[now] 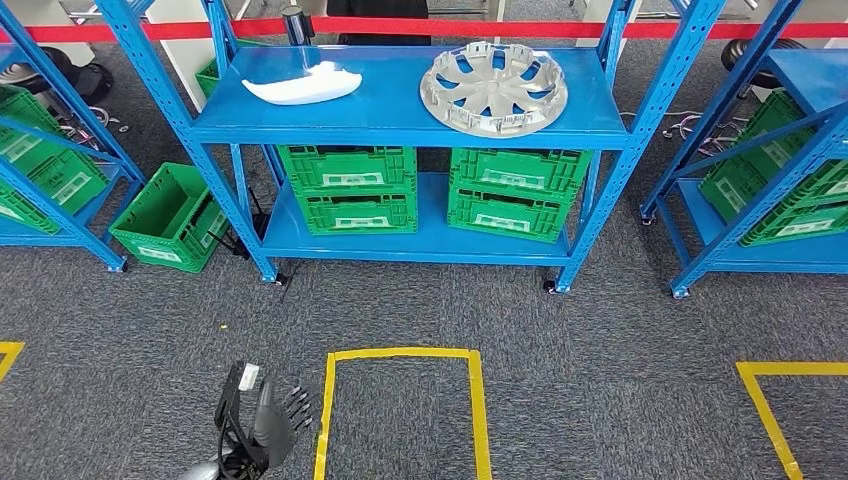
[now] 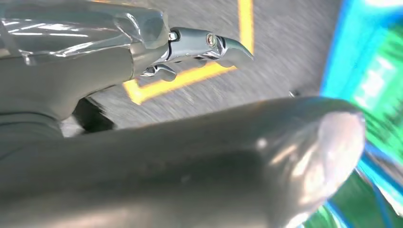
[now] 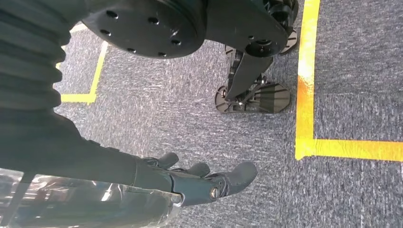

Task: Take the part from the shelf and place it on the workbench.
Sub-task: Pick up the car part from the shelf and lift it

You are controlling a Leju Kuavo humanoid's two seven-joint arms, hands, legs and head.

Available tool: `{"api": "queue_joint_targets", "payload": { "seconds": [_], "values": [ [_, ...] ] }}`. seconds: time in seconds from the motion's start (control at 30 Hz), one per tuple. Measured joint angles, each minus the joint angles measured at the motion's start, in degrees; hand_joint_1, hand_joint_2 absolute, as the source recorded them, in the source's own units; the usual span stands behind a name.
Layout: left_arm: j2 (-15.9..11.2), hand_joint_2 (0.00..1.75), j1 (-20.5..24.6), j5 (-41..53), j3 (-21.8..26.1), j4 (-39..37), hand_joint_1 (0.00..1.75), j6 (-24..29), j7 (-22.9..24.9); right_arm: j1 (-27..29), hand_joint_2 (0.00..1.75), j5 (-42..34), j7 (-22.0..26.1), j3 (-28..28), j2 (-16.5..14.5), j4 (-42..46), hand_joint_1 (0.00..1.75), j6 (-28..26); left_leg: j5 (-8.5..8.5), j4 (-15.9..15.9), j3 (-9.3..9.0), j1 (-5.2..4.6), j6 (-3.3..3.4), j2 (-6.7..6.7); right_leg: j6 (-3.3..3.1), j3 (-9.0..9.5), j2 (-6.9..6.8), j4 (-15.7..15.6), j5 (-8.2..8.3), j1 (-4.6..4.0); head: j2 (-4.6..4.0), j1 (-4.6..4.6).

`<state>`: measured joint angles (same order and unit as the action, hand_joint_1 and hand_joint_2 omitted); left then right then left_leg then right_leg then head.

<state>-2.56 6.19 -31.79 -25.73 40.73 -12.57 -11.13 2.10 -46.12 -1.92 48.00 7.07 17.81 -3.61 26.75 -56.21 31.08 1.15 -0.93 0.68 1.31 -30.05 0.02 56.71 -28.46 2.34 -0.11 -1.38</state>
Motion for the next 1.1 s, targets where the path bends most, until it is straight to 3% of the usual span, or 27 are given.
{"api": "queue_joint_targets", "payload": {
  "seconds": [0.37,0.5,0.63,0.7,0.73,0.77,0.83,0.9,0.93,1.0,1.07,1.1],
  "values": [
    [-0.6,0.0,3.0,-10.4,-5.5,14.0,0.0,-15.1,-2.6,-1.1,1.75,-4.9,1.8,4.9,0.9,-1.2,0.0,1.5,0.04,-0.2,0.09,-0.09,0.07,0.02,0.16,-0.01,0.0,0.0,0.1,0.25,0.0,0.0],
    [-0.9,0.0,4.1,-14.7,-7.8,20.1,0.0,-19.2,-2.9,-1.4,0.0,-6.2,2.0,6.2,0.9,-1.5,0.0,2.4,0.24,-0.7,0.31,-0.21,0.46,0.02,0.4,-0.01,0.01,0.0,0.19,0.4,0.0,0.0],
    [-1.5,0.0,5.4,-19.0,-10.3,26.2,0.0,-22.7,-3.1,-1.7,0.0,-7.4,2.0,7.5,0.9,-1.7,0.0,3.2,0.43,-1.3,0.84,-0.42,1.4,0.01,1.29,0.19,0.02,-0.2,0.41,0.61,0.0,-0.01],
    [-1.7,0.0,6.1,-21.2,-11.6,29.5,0.0,-24.5,-3.2,-2.0,0.0,-8.0,2.0,8.1,0.9,-1.8,0.0,3.7,-0.19,-0.2,0.25,-0.49,2.35,-0.09,1.79,0.15,0.0,-0.4,0.39,0.53,0.01,0.03],
    [-1.8,0.0,6.4,-22.3,-12.2,30.9,0.0,-25.4,-3.3,-2.1,0.0,-8.3,2.0,8.3,0.9,-1.9,0.0,3.9,-0.65,0.6,-0.21,-0.46,2.91,-0.19,1.68,-0.34,-0.01,0.6,-0.13,0.44,0.01,0.09],
    [-1.9,0.0,6.8,-23.4,-12.9,32.4,0.0,-26.2,-3.3,-2.2,0.0,-8.6,2.0,8.6,1.0,-2.0,0.0,4.1,-1.06,1.3,-0.66,-0.42,3.35,-0.29,1.35,-1.45,-0.03,2.8,-1.13,0.3,0.01,0.18],
    [-2.1,0.0,7.3,-25.6,-14.3,34.8,0.0,-27.8,-3.4,-2.4,0.0,-9.2,2.0,9.2,1.0,-2.2,0.0,4.5,-1.29,1.7,-0.79,-0.64,3.81,-0.38,0.52,-5.49,-0.03,10.5,-4.0,0.13,0.0,0.31],
    [-2.3,0.0,7.5,-27.7,-15.8,37.0,0.0,-29.3,-3.4,-2.4,0.0,-9.7,2.0,9.8,1.0,-2.5,0.0,5.0,-1.17,1.6,-0.81,-1.03,3.9,-0.31,0.54,-8.81,-0.03,15.8,-5.17,0.0,0.0,0.32],
    [-2.5,0.0,7.6,-28.9,-16.5,38.0,0.0,-30.0,-3.5,-2.4,0.0,-10.0,1.9,10.1,1.1,-2.6,0.0,5.2,-1.08,1.6,-0.87,-1.16,3.88,-0.24,0.89,-8.95,-0.03,15.3,-4.35,-0.04,0.0,0.32],
    [-2.6,0.0,8.0,-30.9,-17.5,39.9,0.0,-31.2,-3.7,-2.5,0.0,-10.4,1.9,10.6,1.1,-2.9,0.0,5.7,-0.67,1.1,-0.98,-1.2,3.59,-0.08,1.77,-6.07,-0.07,8.0,-0.55,-0.04,0.0,0.33],
    [-2.8,0.0,8.4,-32.2,-18.2,41.3,0.0,-31.9,-3.9,-2.7,0.0,-10.7,1.9,10.9,1.2,-3.0,0.0,6.0,0.02,0.1,-0.71,-1.41,2.98,0.04,1.64,-3.29,-0.08,1.8,2.1,-0.23,0.0,0.31],
    [-2.9,0.0,8.6,-32.4,-18.5,41.8,0.0,-32.1,-3.9,-2.7,0.0,-10.7,1.9,11.0,1.2,-3.1,0.0,6.1,0.28,-0.2,-0.52,-1.48,2.72,0.05,1.27,-2.84,-0.04,0.7,2.47,-0.4,0.0,0.27]
  ]
}}
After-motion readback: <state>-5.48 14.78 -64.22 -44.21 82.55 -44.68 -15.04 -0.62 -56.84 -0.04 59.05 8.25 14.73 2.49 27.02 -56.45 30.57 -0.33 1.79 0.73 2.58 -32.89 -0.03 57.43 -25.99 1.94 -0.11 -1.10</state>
